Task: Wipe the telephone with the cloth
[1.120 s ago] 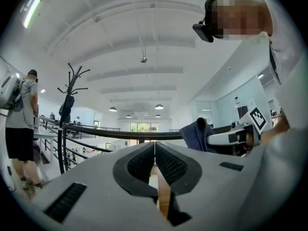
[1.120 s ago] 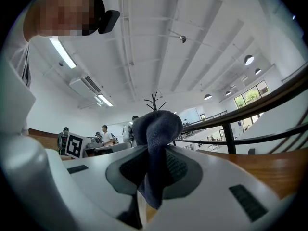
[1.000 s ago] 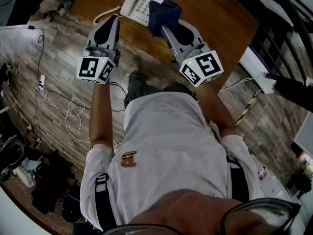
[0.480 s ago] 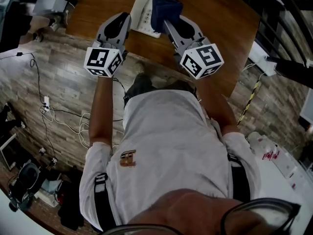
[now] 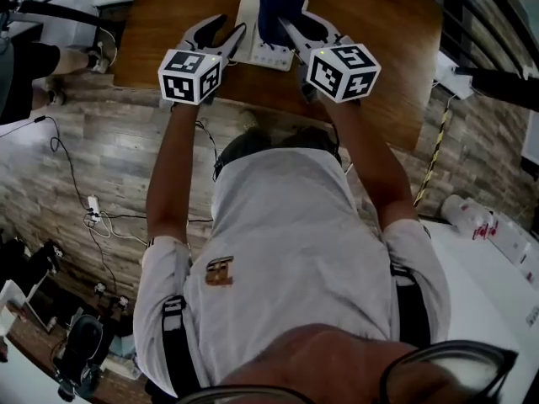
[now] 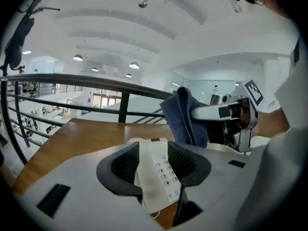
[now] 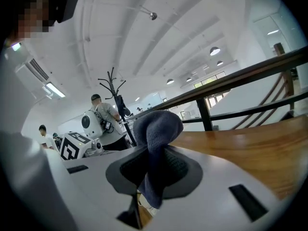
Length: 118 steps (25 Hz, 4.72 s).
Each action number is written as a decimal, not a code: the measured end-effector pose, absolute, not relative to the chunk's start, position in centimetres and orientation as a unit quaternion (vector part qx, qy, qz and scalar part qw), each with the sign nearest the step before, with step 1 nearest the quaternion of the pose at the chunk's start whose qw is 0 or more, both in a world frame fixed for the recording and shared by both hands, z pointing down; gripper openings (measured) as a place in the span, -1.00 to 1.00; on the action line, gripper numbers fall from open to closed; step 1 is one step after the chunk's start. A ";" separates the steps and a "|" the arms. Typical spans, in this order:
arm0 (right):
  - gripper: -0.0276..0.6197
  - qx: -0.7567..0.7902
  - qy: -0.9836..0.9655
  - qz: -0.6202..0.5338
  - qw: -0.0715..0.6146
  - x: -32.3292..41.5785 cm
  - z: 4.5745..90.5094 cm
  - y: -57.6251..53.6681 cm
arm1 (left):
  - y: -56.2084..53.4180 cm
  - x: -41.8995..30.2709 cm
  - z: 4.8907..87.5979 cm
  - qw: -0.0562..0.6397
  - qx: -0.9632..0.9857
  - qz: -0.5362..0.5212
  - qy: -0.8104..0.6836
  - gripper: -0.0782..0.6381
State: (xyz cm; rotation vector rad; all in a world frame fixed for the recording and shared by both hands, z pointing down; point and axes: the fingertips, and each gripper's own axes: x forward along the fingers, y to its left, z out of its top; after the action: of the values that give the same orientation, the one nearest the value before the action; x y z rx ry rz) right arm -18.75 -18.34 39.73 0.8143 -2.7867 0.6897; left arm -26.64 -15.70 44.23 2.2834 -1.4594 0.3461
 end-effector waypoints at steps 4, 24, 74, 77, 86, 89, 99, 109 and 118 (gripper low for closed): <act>-0.67 0.281 -0.918 0.256 0.113 -20.7 41.5 -19.9 | -17.0 -27.1 46.8 0.258 0.830 0.133 -0.476 -0.20; -0.67 0.266 -0.869 0.329 0.256 -23.8 48.5 -24.4 | -18.9 -26.7 53.7 0.389 0.818 0.156 -0.394 -0.13; -0.67 0.268 -0.846 0.379 0.263 -22.9 51.9 -21.6 | -19.4 -25.1 54.5 0.383 0.833 0.095 -0.388 -0.19; -0.67 0.292 -0.836 0.397 0.242 -22.7 52.2 -21.7 | -19.3 -25.1 54.3 0.385 0.832 0.086 -0.390 -0.19; -0.67 0.335 -0.825 0.372 0.262 -18.3 53.2 -20.7 | -18.8 -24.4 54.1 0.383 0.833 0.082 -0.390 -0.19; -0.67 0.350 -0.819 0.367 0.269 -16.2 53.7 -20.6 | -18.9 -24.6 54.2 0.382 0.834 0.080 -0.391 -0.19; -0.67 0.401 -0.800 0.372 0.247 -11.7 53.0 -19.4 | -18.8 -24.7 54.5 0.381 0.834 0.081 -0.391 -0.19; -0.67 0.324 -0.831 0.422 0.165 -19.3 48.9 -15.1 | -18.8 -25.4 53.8 0.378 0.836 0.069 -0.391 -0.19; -0.67 0.316 -0.831 0.418 0.190 -22.9 52.3 -14.2 | -18.5 -26.2 53.9 0.381 0.834 0.068 -0.394 -0.19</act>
State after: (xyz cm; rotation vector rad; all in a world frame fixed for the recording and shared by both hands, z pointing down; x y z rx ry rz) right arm -22.95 -14.16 52.26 0.8878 -2.3346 1.1738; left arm -26.18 -18.46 53.94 2.1281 -1.0064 0.1726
